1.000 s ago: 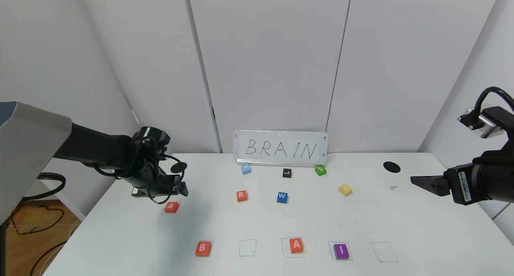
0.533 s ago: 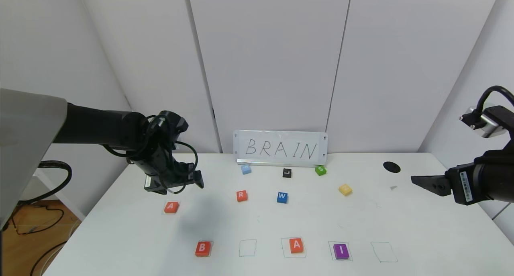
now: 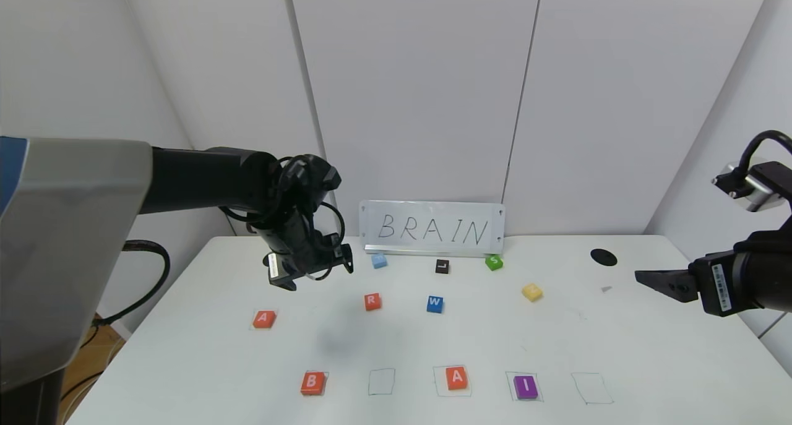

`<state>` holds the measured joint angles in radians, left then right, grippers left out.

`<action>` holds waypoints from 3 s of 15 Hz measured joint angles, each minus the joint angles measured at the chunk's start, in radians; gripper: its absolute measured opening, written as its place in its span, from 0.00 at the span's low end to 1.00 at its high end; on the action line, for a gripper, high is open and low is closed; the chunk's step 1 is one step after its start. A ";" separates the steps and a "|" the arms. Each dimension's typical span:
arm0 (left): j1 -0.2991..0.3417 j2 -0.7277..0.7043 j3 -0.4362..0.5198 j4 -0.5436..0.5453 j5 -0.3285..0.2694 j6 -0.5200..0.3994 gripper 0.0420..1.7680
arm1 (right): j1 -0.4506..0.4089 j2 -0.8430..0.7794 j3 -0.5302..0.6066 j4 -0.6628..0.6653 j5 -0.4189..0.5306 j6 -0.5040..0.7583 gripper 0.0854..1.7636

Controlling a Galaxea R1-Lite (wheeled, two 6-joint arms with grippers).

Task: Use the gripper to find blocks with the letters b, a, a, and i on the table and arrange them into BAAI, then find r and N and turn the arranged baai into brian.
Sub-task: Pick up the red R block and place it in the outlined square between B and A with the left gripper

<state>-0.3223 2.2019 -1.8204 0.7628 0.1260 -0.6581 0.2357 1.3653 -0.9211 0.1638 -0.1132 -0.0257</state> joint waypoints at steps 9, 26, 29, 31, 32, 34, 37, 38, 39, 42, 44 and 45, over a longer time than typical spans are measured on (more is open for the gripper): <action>-0.092 0.150 -0.113 0.032 0.055 -0.036 0.96 | 0.006 0.000 0.004 -0.002 -0.002 0.000 0.97; -0.159 0.310 -0.156 -0.121 0.201 -0.131 0.97 | 0.020 0.000 0.009 -0.003 -0.001 0.000 0.97; -0.164 0.315 -0.156 -0.141 0.207 -0.130 0.97 | 0.022 0.000 0.011 -0.003 -0.002 0.000 0.97; -0.166 0.319 -0.156 -0.142 0.211 -0.129 0.97 | 0.023 0.000 0.012 -0.003 -0.002 0.000 0.97; -0.166 0.322 -0.155 -0.142 0.224 -0.129 0.97 | 0.023 0.000 0.012 -0.003 -0.001 0.000 0.97; -0.169 0.328 -0.155 -0.142 0.238 -0.129 0.97 | 0.023 -0.001 0.012 -0.004 -0.001 0.000 0.97; -0.174 0.334 -0.155 -0.143 0.239 -0.130 0.94 | 0.023 -0.001 0.013 -0.004 -0.002 -0.001 0.97; -0.176 0.336 -0.155 -0.143 0.240 -0.130 0.83 | 0.023 -0.001 0.013 -0.004 -0.001 -0.001 0.97; -0.177 0.337 -0.155 -0.143 0.240 -0.130 0.74 | 0.023 -0.001 0.013 -0.004 -0.002 -0.001 0.97; -0.179 0.337 -0.154 -0.143 0.239 -0.129 0.51 | 0.023 -0.002 0.013 -0.003 -0.001 -0.001 0.97; -0.180 0.337 -0.154 -0.145 0.239 -0.129 0.36 | 0.024 -0.003 0.013 -0.003 -0.001 -0.001 0.97; -0.180 0.338 -0.154 -0.145 0.239 -0.129 0.26 | 0.027 -0.003 0.014 -0.003 -0.001 -0.001 0.97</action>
<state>-0.5026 2.5400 -1.9747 0.6181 0.3649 -0.7868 0.2626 1.3623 -0.9072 0.1613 -0.1147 -0.0270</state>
